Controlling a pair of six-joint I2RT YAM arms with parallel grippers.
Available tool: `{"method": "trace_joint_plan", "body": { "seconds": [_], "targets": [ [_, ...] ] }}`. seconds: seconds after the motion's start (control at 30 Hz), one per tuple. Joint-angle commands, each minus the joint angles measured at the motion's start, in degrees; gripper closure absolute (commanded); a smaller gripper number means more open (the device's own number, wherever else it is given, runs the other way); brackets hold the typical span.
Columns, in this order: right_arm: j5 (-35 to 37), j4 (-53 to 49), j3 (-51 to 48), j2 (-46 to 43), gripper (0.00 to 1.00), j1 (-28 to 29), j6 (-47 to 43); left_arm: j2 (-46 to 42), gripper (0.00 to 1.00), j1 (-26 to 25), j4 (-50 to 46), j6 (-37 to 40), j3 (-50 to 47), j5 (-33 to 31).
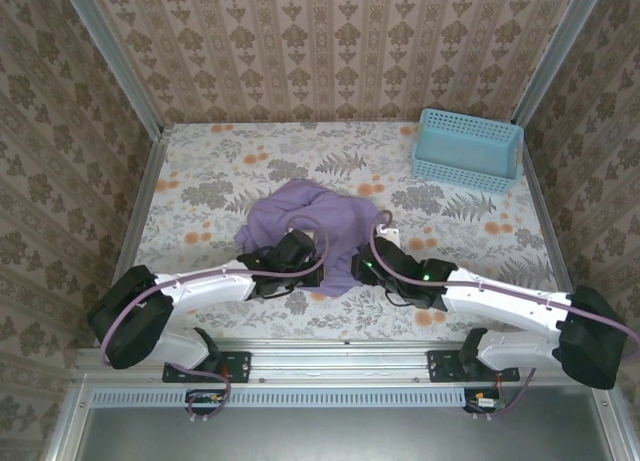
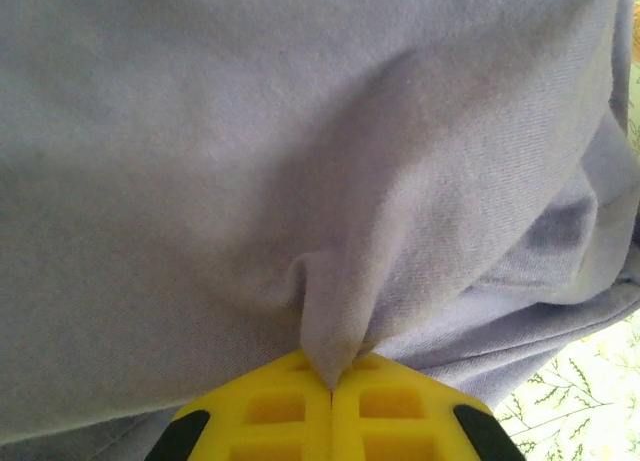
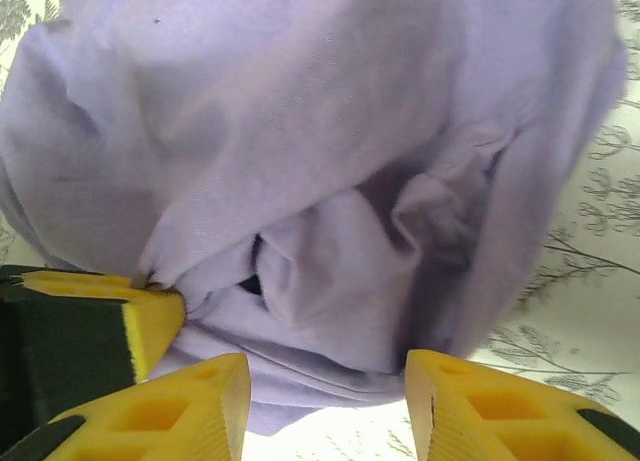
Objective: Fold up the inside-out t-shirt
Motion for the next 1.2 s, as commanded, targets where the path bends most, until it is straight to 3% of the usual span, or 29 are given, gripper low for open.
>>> {"method": "trace_joint_plan", "body": {
  "seconds": [0.0,0.33,0.4,0.5,0.57,0.67,0.97,1.17],
  "targets": [
    [-1.10,-0.55,2.43,5.61,0.54,0.63,-0.78,-1.39,1.00,-0.56,1.21,0.87,-0.57,-1.20],
    [-0.03,-0.78,8.27,18.52,0.57,0.63,0.57,-2.19,1.00,-1.24,0.85,0.69,-0.62,-0.92],
    [-0.22,0.14,8.99,19.76,0.60,0.63,-0.48,-2.36,1.00,-1.40,1.45,0.86,-0.74,-1.02],
    [1.24,-1.96,10.79,20.35,0.78,0.63,-1.72,-2.37,1.00,-1.39,1.36,0.83,-0.92,-1.71],
    [1.56,-3.13,10.67,18.60,0.90,0.63,-2.49,-2.49,0.99,-1.13,0.96,0.85,-1.11,-2.00],
    [-0.15,-2.57,7.77,13.22,1.00,0.63,-4.52,-1.95,0.98,-0.01,1.13,1.56,-1.53,-2.09],
    [-8.89,5.46,-9.95,-10.28,1.00,-2.14,-3.16,-1.28,0.97,5.76,2.95,3.93,-3.71,0.82],
    [-9.65,9.46,-18.03,-14.41,1.00,-6.10,1.31,-0.56,0.97,4.30,4.25,6.41,-2.43,3.26]
  ]
}}
